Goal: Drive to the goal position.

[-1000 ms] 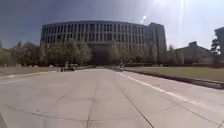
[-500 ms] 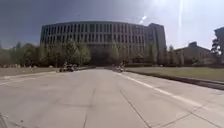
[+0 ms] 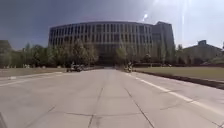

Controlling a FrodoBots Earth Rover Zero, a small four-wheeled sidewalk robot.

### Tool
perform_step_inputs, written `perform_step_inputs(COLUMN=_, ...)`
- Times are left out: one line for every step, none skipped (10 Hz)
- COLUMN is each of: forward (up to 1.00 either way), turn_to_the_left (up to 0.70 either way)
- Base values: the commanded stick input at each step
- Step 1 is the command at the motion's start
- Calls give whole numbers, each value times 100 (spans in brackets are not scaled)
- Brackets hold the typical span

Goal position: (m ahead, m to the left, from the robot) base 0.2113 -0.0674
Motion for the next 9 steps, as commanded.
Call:
perform_step_inputs(forward=70, turn_to_the_left=1)
perform_step_inputs(forward=70, turn_to_the_left=1)
perform_step_inputs(forward=70, turn_to_the_left=1)
perform_step_inputs(forward=70, turn_to_the_left=1)
perform_step_inputs(forward=70, turn_to_the_left=1)
perform_step_inputs(forward=70, turn_to_the_left=1)
perform_step_inputs(forward=70, turn_to_the_left=1)
perform_step_inputs(forward=70, turn_to_the_left=1)
perform_step_inputs(forward=70, turn_to_the_left=1)
